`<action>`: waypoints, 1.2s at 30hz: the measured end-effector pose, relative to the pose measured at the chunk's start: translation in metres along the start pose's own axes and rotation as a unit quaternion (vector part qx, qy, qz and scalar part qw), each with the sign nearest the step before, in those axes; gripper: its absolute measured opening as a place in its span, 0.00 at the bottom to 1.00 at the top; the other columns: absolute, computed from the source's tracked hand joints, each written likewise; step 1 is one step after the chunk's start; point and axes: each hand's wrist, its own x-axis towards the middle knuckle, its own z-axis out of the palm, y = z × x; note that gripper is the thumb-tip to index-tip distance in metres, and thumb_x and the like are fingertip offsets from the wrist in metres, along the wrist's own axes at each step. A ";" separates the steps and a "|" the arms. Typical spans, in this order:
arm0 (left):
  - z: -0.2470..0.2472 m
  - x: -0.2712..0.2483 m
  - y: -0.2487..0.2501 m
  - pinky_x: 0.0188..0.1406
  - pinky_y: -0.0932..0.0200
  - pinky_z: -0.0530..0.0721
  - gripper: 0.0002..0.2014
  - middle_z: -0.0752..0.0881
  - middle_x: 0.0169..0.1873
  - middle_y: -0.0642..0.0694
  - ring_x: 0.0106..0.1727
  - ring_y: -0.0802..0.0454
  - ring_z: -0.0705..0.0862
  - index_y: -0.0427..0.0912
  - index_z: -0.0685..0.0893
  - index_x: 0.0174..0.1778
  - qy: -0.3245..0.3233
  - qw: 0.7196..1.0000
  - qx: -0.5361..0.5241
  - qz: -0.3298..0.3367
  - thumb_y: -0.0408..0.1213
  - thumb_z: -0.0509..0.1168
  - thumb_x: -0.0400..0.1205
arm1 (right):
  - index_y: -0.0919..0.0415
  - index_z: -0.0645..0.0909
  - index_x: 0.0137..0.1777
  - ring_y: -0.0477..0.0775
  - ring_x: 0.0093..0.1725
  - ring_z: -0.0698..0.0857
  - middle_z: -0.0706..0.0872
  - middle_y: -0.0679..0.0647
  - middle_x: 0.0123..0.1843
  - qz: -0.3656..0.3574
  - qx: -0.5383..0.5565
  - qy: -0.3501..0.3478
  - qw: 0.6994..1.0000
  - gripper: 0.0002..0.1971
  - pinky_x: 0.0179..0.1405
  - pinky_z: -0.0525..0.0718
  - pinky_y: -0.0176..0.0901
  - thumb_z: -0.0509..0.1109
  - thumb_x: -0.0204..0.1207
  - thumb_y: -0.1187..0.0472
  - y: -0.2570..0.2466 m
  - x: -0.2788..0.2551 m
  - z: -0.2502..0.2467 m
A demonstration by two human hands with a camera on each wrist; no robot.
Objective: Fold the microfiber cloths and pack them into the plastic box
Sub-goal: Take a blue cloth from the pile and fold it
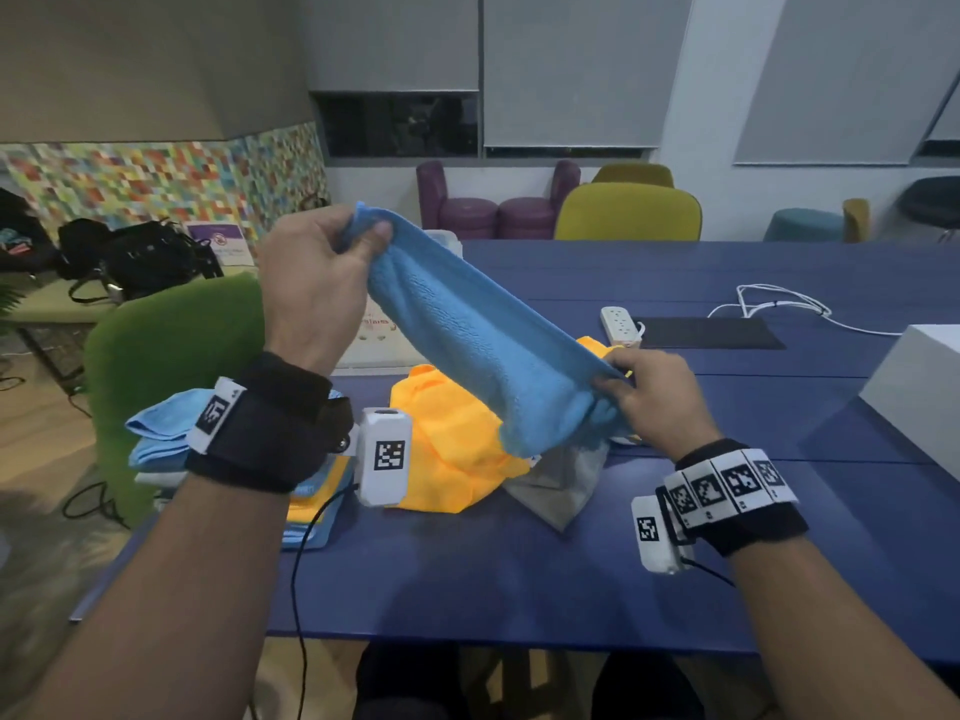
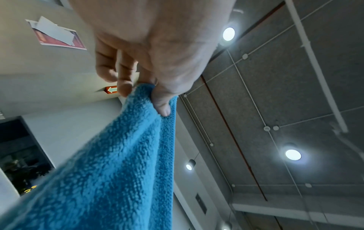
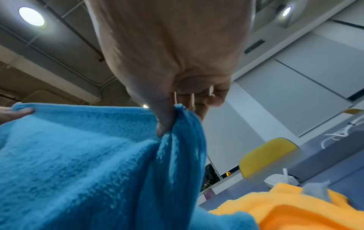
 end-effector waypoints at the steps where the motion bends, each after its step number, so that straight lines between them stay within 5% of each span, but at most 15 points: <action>1: -0.003 0.001 -0.005 0.35 0.51 0.78 0.11 0.81 0.32 0.53 0.36 0.58 0.76 0.44 0.91 0.42 0.003 1.000 -0.011 -0.010 0.46 0.71 0.84 | 0.51 0.87 0.43 0.59 0.41 0.81 0.83 0.47 0.33 0.020 -0.006 0.007 1.000 0.03 0.37 0.68 0.49 0.74 0.79 0.58 0.005 -0.001 -0.001; 7: -0.016 0.002 -0.011 0.41 0.58 0.80 0.07 0.85 0.37 0.49 0.39 0.59 0.80 0.38 0.92 0.48 0.023 0.987 -0.140 -0.074 0.38 0.71 0.86 | 0.54 0.87 0.43 0.61 0.43 0.87 0.89 0.57 0.38 0.074 0.109 0.156 0.979 0.05 0.45 0.81 0.52 0.73 0.79 0.63 0.022 -0.006 -0.021; 11: -0.017 0.008 -0.006 0.41 0.60 0.82 0.07 0.87 0.40 0.49 0.40 0.57 0.83 0.40 0.91 0.48 0.040 0.977 -0.194 -0.074 0.37 0.69 0.87 | 0.55 0.84 0.45 0.49 0.37 0.85 0.88 0.53 0.36 0.061 0.310 0.244 0.917 0.05 0.42 0.91 0.56 0.71 0.83 0.63 0.003 0.002 -0.040; 14: -0.016 0.013 -0.011 0.41 0.60 0.86 0.06 0.91 0.39 0.51 0.40 0.58 0.87 0.42 0.92 0.46 0.042 0.975 -0.194 -0.102 0.36 0.70 0.86 | 0.55 0.81 0.45 0.41 0.30 0.83 0.88 0.43 0.31 0.063 0.399 0.281 0.871 0.06 0.26 0.87 0.42 0.70 0.85 0.64 -0.011 0.012 -0.055; 17: -0.008 0.008 -0.029 0.42 0.57 0.90 0.04 0.94 0.39 0.49 0.40 0.54 0.91 0.40 0.92 0.47 0.025 0.963 -0.199 -0.179 0.31 0.72 0.85 | 0.51 0.81 0.43 0.44 0.32 0.83 0.88 0.46 0.35 0.090 0.417 0.295 0.855 0.06 0.31 0.82 0.43 0.75 0.80 0.58 -0.012 0.022 -0.059; 20: 0.000 -0.005 -0.053 0.53 0.45 0.92 0.03 0.94 0.45 0.41 0.49 0.42 0.94 0.39 0.93 0.48 0.021 0.945 -0.206 -0.252 0.33 0.74 0.83 | 0.51 0.83 0.41 0.52 0.40 0.87 0.90 0.56 0.41 0.104 0.418 0.292 0.854 0.10 0.43 0.85 0.53 0.78 0.70 0.48 -0.012 0.025 -0.056; 23: 0.000 -0.016 -0.062 0.58 0.38 0.91 0.03 0.95 0.45 0.42 0.49 0.43 0.93 0.42 0.93 0.47 0.038 0.944 -0.200 -0.261 0.36 0.75 0.83 | 0.51 0.82 0.43 0.49 0.38 0.85 0.88 0.53 0.38 0.067 0.417 0.308 0.852 0.06 0.40 0.84 0.45 0.76 0.77 0.56 -0.020 0.024 -0.059; 30: -0.015 -0.010 -0.029 0.56 0.49 0.90 0.08 0.93 0.51 0.42 0.50 0.50 0.90 0.39 0.91 0.56 0.039 0.953 -0.250 -0.163 0.39 0.71 0.86 | 0.48 0.79 0.43 0.51 0.38 0.81 0.84 0.54 0.38 0.010 0.390 0.361 0.847 0.06 0.39 0.80 0.45 0.74 0.80 0.58 -0.028 0.030 -0.079; 33: -0.020 -0.002 -0.015 0.54 0.52 0.90 0.08 0.93 0.46 0.45 0.48 0.52 0.90 0.38 0.91 0.55 0.038 0.950 -0.273 -0.146 0.39 0.72 0.86 | 0.51 0.82 0.46 0.49 0.39 0.83 0.86 0.53 0.41 0.045 0.316 0.336 0.886 0.02 0.43 0.81 0.49 0.72 0.79 0.55 -0.022 0.035 -0.081; 36: -0.007 -0.007 -0.004 0.45 0.57 0.89 0.07 0.94 0.42 0.47 0.43 0.54 0.91 0.35 0.91 0.52 -0.003 0.957 -0.263 -0.121 0.36 0.72 0.86 | 0.55 0.84 0.61 0.53 0.54 0.85 0.88 0.54 0.57 0.084 0.126 0.287 0.946 0.11 0.58 0.77 0.43 0.69 0.81 0.58 -0.022 0.032 -0.063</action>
